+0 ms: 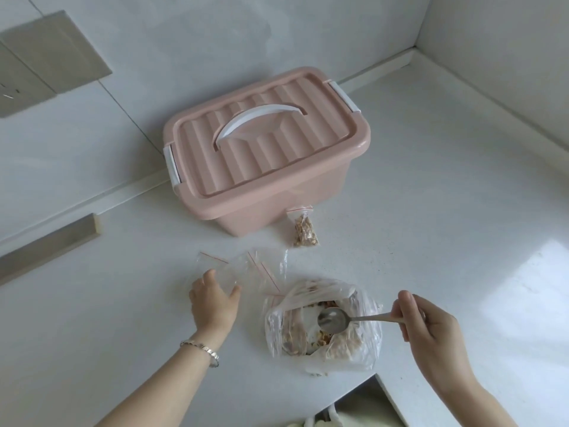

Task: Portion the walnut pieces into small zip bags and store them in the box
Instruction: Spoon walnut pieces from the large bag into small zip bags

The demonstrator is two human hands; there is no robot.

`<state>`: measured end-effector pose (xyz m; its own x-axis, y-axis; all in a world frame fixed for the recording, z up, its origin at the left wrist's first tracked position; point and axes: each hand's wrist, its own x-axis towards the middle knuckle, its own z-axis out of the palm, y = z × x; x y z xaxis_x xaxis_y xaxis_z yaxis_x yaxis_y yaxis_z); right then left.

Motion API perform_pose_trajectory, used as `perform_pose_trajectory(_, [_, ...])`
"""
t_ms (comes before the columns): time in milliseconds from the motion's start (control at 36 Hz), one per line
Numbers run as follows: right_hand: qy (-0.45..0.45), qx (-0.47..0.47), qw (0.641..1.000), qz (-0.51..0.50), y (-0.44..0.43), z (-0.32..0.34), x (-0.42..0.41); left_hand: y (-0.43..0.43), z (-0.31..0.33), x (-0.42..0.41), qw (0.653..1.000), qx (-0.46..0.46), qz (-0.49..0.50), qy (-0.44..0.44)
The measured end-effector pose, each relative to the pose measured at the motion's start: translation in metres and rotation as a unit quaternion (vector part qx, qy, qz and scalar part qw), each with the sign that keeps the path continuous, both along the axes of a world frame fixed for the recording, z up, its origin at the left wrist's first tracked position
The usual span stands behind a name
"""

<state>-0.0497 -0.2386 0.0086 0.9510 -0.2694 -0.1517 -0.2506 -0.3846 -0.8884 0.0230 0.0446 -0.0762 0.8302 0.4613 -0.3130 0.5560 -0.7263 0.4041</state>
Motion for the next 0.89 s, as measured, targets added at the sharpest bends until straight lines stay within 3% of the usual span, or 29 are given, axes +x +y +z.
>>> perform_pose_trajectory(278, [-0.040,-0.031,0.998,0.043,0.012,0.004,-0.007,0.006,0.001,-0.002,0.989,-0.124,0.074,-0.033])
perform_pose_trajectory(528, [-0.082,0.044,0.996,0.005,0.016,0.024,-0.003,0.007,0.017,-0.012,0.958,-0.206,0.102,-0.174])
perform_pose_trajectory(667, [-0.052,0.112,0.992,0.031,0.022,0.036,-0.001,0.015,0.022,-0.019,0.947,-0.210,0.095,-0.225])
perform_pose_trajectory(889, [-0.090,0.099,0.991,0.012,0.027,0.044,0.001,0.017,0.027,-0.029,0.963,-0.174,0.049,-0.198])
